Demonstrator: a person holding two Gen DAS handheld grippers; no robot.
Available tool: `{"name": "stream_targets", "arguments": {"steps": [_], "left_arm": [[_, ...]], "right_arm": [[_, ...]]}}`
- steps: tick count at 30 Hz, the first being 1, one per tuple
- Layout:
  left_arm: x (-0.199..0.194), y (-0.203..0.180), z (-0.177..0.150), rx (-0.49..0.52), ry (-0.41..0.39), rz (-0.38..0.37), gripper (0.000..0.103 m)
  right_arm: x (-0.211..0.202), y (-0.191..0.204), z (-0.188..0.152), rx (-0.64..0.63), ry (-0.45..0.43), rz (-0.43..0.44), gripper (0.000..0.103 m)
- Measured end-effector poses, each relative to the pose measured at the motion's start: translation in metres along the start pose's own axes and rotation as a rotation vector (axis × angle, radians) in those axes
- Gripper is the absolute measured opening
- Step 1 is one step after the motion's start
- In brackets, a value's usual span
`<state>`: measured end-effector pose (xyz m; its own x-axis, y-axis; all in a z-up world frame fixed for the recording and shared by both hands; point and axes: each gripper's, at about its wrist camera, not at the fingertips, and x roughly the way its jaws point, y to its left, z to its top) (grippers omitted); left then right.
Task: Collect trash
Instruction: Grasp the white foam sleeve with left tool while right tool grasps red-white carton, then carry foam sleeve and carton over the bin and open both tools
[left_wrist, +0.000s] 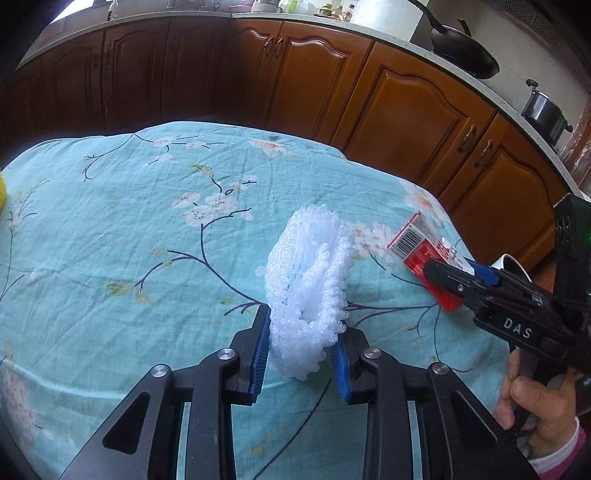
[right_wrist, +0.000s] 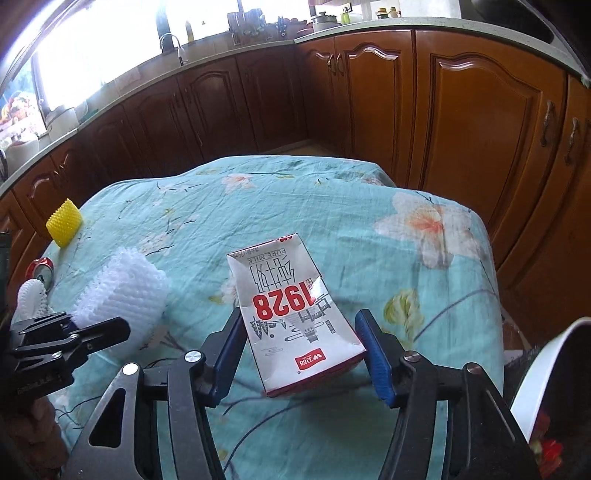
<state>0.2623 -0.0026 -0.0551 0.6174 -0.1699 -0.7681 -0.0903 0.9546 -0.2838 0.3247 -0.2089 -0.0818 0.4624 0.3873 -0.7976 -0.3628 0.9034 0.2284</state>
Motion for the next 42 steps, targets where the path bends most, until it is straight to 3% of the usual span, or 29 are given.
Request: {"name": "stream_targets", "arguments": {"steps": [4, 8, 14, 27, 42], "left_arm": [[-0.011, -0.012, -0.013, 0.028, 0.008, -0.022, 0.028], [-0.023, -0.025, -0.025, 0.066, 0.012, -0.043, 0.028], [-0.04, -0.042, -0.041, 0.118, 0.013, -0.055, 0.027], [-0.063, -0.077, -0.063, 0.192, 0.021, -0.104, 0.027], [-0.07, -0.123, -0.065, 0.275, 0.029, -0.161, 0.027]], "right_arm": [[-0.029, 0.004, -0.026, 0.073, -0.033, 0.02, 0.06], [-0.056, 0.01, -0.053, 0.111, -0.073, -0.036, 0.059], [-0.079, 0.008, -0.076, 0.195, -0.105, -0.024, 0.058], [-0.121, 0.001, -0.105, 0.273, -0.155, -0.025, 0.058], [-0.163, -0.039, -0.129, 0.357, -0.215, -0.089, 0.057]]}}
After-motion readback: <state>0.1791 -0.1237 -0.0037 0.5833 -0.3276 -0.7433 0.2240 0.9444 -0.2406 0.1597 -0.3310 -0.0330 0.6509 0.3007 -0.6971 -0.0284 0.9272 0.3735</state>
